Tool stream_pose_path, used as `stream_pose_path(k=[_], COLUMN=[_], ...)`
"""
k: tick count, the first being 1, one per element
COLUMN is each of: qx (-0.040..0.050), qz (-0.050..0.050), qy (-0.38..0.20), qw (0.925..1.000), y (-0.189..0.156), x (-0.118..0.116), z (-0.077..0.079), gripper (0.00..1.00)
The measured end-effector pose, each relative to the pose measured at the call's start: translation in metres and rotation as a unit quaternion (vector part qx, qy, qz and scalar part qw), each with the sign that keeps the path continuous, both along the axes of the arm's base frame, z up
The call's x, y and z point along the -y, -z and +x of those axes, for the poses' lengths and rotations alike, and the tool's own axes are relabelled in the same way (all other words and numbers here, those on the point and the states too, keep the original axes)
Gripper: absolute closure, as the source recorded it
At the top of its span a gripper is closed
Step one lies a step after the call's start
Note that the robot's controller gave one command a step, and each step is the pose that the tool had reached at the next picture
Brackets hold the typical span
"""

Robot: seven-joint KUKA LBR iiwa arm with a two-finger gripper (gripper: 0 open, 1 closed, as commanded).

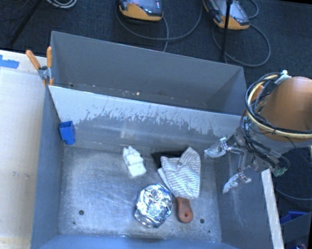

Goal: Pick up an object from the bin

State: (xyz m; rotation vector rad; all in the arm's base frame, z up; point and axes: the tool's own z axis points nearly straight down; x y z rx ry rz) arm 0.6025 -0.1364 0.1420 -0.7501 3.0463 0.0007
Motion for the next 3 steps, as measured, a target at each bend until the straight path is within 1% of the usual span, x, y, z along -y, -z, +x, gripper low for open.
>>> stream_pose_path(k=[1, 2, 3], qx=[-0.0005, -0.0021, -0.0021], qz=[-0.001, 0.000, 0.000], qy=[-0.131, -0.195, -0.195], qw=[0.9914, 0.9808, 0.9807], y=[0.017, 0.041, 0.040], x=[0.007, -0.042, -0.042], z=[0.006, -0.060, -0.060], gripper=[0.00, 1.00, 1.00])
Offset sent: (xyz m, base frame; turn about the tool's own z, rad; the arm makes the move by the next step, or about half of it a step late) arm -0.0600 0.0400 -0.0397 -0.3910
